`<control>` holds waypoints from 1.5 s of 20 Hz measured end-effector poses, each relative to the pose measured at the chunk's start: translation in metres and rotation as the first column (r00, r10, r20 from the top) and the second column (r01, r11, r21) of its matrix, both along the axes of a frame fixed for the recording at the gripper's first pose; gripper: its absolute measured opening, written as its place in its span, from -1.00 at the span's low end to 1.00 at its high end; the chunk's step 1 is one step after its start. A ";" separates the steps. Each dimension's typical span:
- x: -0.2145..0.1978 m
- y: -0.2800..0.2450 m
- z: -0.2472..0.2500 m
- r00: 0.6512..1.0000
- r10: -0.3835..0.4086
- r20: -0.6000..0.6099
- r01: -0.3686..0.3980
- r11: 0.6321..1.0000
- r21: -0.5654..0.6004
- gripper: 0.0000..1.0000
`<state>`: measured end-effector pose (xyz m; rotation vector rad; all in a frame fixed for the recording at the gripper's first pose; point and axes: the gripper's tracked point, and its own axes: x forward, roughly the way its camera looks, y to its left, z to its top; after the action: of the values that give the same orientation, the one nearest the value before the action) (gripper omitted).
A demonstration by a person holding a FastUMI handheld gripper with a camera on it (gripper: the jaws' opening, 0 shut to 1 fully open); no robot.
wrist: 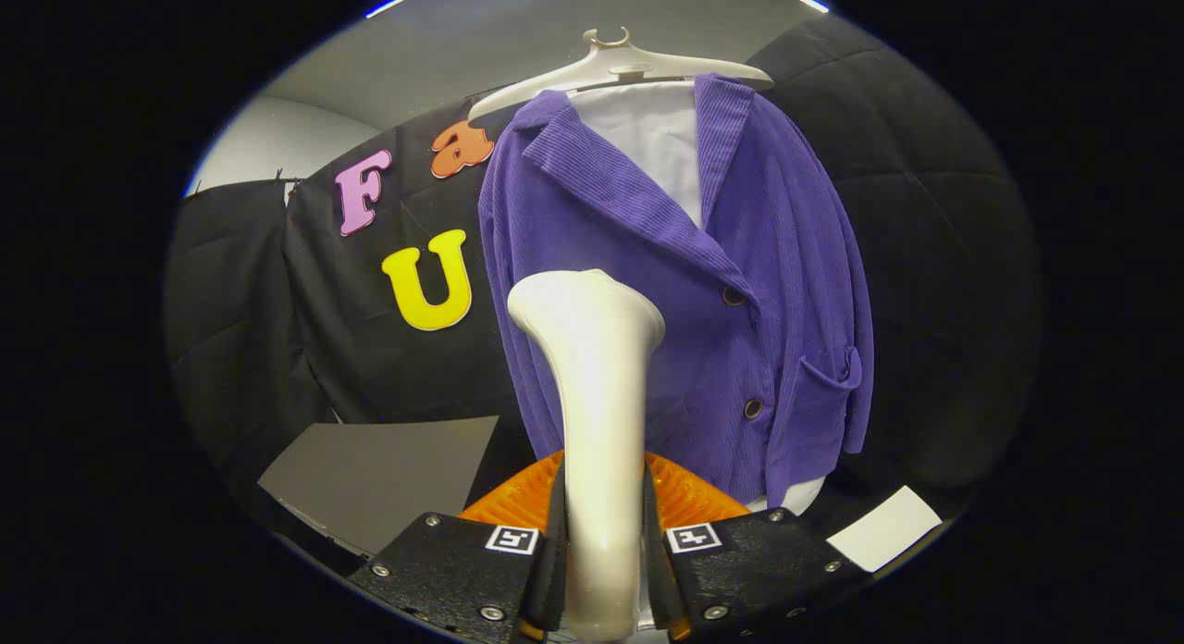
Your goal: Iron the clothes twice with a garment steamer, once on the left side and once on the right side.
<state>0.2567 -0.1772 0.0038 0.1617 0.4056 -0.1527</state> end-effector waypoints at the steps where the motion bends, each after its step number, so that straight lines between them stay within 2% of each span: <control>1: -0.006 0.000 -0.007 1.000 -0.002 -0.013 0.002 1.000 -0.001 -0.29; 6: -0.027 0.003 -0.047 0.996 0.001 -0.089 -0.001 1.000 0.001 -0.28; 12: -0.045 -0.008 -0.098 0.985 -0.033 -0.168 0.034 0.999 0.008 -0.28; 18: -0.063 -0.021 -0.161 0.959 -0.057 -0.278 0.067 0.997 0.025 -0.28; 28: -0.077 -0.007 -0.256 0.895 -0.072 -0.441 0.096 0.995 0.033 -0.28; 29: -0.081 -0.007 -0.260 0.890 -0.072 -0.449 0.100 0.994 0.038 -0.28; 30: -0.080 -0.006 -0.256 0.903 -0.079 -0.421 0.106 0.993 0.042 -0.28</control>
<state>0.1763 -0.1835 -0.2521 0.2122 0.8348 -0.2706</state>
